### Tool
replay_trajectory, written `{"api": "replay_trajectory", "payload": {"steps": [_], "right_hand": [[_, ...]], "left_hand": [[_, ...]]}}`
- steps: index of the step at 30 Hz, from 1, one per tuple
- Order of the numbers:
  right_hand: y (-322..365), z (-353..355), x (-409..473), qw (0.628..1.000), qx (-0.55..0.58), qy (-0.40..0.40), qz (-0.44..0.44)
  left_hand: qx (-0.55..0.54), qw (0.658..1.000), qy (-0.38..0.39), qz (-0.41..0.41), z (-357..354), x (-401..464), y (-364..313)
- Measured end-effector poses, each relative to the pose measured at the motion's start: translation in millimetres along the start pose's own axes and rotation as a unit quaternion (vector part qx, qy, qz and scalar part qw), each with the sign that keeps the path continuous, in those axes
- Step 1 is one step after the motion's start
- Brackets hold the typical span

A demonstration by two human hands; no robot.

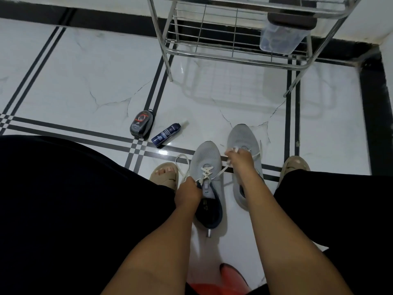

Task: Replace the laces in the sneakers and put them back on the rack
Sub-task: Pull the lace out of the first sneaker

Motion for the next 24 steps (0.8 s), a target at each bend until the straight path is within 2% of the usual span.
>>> {"api": "replay_trajectory", "payload": {"steps": [1, 3, 5, 7, 8, 10, 12, 13, 17, 18, 20, 22, 23, 24], "right_hand": [[10.3, -1.5, 2.3, 0.997, -0.070, 0.028, 0.007], [15.9, -8.9, 0.6, 0.966, -0.252, 0.054, -0.002], [23.2, -0.5, -12.1, 0.915, -0.401, -0.050, 0.015], [36.8, -0.3, -35.6, 0.863, -0.466, -0.174, 0.090], [39.1, -11.6, -40.7, 0.851, -0.473, -0.180, 0.142], [28.2, -47.6, -34.6, 0.854, -0.471, -0.078, 0.205], [3.2, -79.8, -23.4, 0.841, -0.502, 0.048, 0.197], [-4.4, -87.1, -21.2, 0.825, -0.526, 0.069, 0.194], [-15.3, -90.3, -20.4, 0.783, -0.580, 0.042, 0.219], [-18.4, -91.5, -18.1, 0.786, -0.579, 0.048, 0.213], [-28.0, -87.8, -2.1, 0.829, -0.527, 0.059, 0.177], [-37.2, -66.6, 7.1, 0.928, -0.356, 0.074, 0.079], [-44.9, -52.5, 6.0, 0.968, -0.241, 0.067, 0.024], [-55.9, -39.4, 0.6, 0.992, -0.113, 0.046, -0.026]], "left_hand": [[-0.004, 1.000, -0.005, -0.005, -0.5, -2.2, -2.6], [-0.019, 0.999, -0.022, -0.025, 0.3, -5.5, -9.6], [0.000, 0.998, -0.033, -0.057, 0.5, -4.1, -18.1], [0.013, 0.997, -0.041, -0.065, 3.6, -1.4, -19.6], [-0.003, 0.997, -0.046, -0.056, 5.4, 0.7, -16.6], [-0.062, 0.997, -0.048, -0.025, 8.2, 3.7, -6.9], [-0.113, 0.993, -0.039, -0.008, 7.8, 6.3, -1.1], [-0.127, 0.991, -0.030, -0.006, 6.8, 8.3, 0.2], [-0.144, 0.989, -0.018, 0.008, 3.8, 13.2, 4.1], [-0.147, 0.989, -0.017, 0.012, 1.9, 13.9, 6.2], [-0.156, 0.987, -0.017, 0.024, -0.4, 14.8, 12.6], [-0.156, 0.987, -0.029, 0.041, 3.0, 14.8, 19.8], [-0.155, 0.986, -0.038, 0.048, 6.9, 14.9, 22.5], [-0.153, 0.986, -0.048, 0.051, 10.6, 15.2, 24.3]]}}
Point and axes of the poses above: each hand's wrist, its own x-axis towards the middle knuckle, its own z-axis out of the back of the hand, y = z × x, the point moved 10 cm from there along x, towards the middle knuckle, and after that the axes turned 9 degrees about y, right-handed, at the moved point
